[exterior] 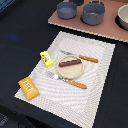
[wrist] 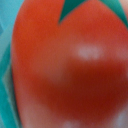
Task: Interact with the objects in diverse but meaningful ways.
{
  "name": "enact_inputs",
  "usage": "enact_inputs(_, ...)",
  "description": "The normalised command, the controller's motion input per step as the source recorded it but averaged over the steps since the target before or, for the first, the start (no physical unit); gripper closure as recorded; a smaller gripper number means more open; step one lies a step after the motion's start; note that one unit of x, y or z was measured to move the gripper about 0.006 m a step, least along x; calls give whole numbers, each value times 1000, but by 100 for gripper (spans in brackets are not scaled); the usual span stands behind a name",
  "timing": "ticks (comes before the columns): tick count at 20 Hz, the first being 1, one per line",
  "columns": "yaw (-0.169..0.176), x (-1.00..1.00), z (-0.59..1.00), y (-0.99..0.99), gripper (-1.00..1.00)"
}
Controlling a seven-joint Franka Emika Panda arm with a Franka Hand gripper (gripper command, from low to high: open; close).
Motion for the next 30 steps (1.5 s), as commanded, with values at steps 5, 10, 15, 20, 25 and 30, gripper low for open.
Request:
enact_inputs(5, 15, -121, -467, 27, 100)
enact_inputs(10, 36, -266, -366, 204, 100)
enact_inputs(15, 30, -259, -283, 242, 100)
enact_inputs(20, 29, -242, -312, 187, 100)
enact_inputs(25, 23, -203, -382, 83, 100)
enact_inputs(30, 20, -202, -404, 45, 100)
